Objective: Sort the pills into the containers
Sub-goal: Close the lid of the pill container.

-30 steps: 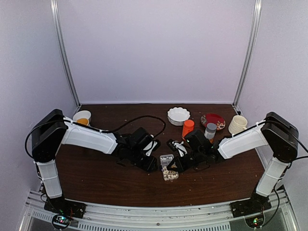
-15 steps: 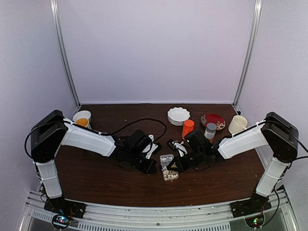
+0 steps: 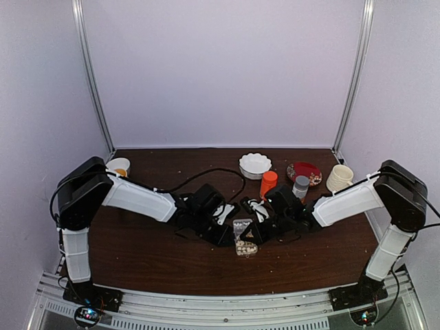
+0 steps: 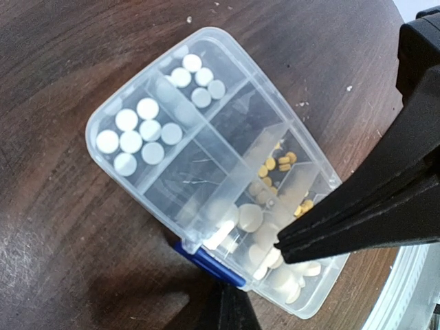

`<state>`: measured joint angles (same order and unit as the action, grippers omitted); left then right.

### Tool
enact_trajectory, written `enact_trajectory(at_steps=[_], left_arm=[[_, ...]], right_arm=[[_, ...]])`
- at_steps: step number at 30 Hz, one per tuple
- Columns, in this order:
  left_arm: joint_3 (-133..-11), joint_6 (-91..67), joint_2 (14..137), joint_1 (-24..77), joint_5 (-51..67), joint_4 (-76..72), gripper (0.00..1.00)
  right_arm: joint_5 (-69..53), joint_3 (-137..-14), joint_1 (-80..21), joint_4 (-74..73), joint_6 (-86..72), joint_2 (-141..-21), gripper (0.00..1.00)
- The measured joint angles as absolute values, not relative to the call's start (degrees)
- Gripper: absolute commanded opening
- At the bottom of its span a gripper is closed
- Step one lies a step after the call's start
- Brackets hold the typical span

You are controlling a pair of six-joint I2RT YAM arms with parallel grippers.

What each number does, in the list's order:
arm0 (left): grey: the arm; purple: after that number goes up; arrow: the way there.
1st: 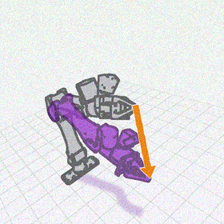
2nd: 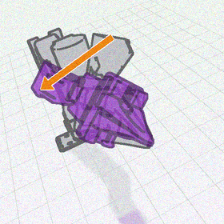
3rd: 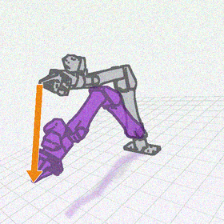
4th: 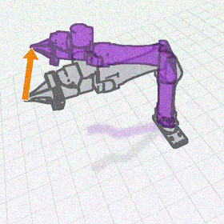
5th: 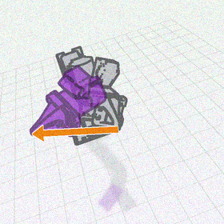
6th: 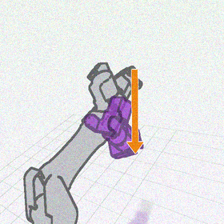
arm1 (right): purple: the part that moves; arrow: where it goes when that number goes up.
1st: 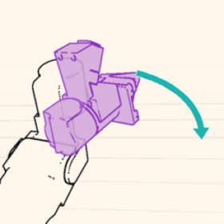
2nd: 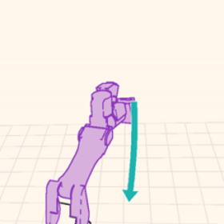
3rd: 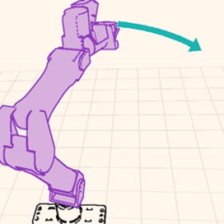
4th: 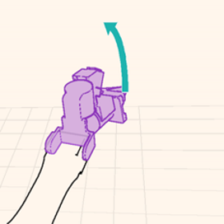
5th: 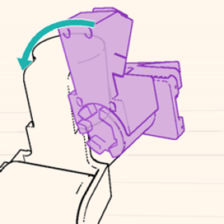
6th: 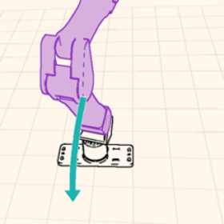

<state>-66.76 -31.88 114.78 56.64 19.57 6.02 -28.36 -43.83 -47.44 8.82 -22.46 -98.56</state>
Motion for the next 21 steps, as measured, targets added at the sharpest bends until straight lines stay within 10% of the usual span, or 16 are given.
enact_trajectory(at_steps=[14, 21], left_arm=[[-66.76, -31.88, 114.78, 56.69, 18.7, 5.72, 0.0], [-66.72, -31.83, 114.41, 56.69, 17.1, 6.02, 0.0]], right_arm=[[-22.13, -42.28, -47.53, 2.46, -22.37, -93.43, 0.01], [-18.06, -42.39, -47.53, -3.77, -21.87, -89.84, 0.28]])
